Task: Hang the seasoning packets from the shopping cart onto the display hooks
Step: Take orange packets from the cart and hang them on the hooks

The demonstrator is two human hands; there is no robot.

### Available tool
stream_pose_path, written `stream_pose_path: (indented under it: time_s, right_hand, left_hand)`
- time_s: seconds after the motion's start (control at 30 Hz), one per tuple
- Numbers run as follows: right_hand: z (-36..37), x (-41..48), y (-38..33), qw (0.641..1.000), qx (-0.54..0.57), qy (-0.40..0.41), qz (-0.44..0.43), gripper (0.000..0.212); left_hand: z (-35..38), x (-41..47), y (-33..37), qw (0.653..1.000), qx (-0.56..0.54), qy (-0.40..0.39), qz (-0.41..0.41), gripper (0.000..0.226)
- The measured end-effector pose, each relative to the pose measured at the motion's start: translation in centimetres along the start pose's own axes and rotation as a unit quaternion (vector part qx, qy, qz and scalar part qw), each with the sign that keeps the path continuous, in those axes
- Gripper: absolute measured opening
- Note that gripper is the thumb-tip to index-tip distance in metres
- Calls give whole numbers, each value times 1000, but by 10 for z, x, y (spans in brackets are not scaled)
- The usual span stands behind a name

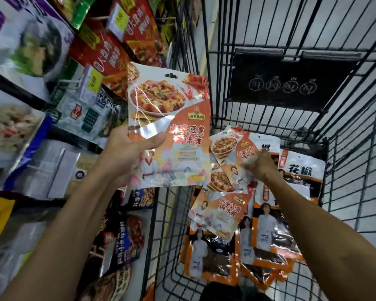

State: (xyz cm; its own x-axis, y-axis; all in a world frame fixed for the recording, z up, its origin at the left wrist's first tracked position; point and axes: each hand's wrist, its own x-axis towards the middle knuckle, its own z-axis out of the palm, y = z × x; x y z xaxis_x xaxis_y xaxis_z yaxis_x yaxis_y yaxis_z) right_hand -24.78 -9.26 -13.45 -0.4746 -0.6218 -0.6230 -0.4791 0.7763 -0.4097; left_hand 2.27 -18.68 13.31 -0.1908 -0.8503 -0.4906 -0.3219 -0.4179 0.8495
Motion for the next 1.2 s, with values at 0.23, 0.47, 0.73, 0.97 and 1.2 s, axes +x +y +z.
stream_pose_path:
  time_s: [0.23, 0.47, 0.73, 0.97, 1.2]
  right_hand:
    - [9, -3, -9, 997, 21, 36, 68, 59]
    - [9, -20, -9, 928, 361, -64, 61, 17]
    - [6, -27, -24, 864, 487, -72, 103, 10]
    - [13, -26, -31, 883, 445, -66, 136, 19]
    - [-35, -82, -22, 892, 449, -38, 42, 3]
  left_hand:
    - [1, 3, 1, 1000, 4, 14, 13, 35]
    - [1, 3, -1, 1000, -2, 27, 4, 25]
    - [1, 3, -6, 999, -26, 17, 9, 32]
    - [-4, 7, -14, 999, -44, 5, 23, 52]
    - [-4, -9, -9, 998, -54, -26, 27, 25]
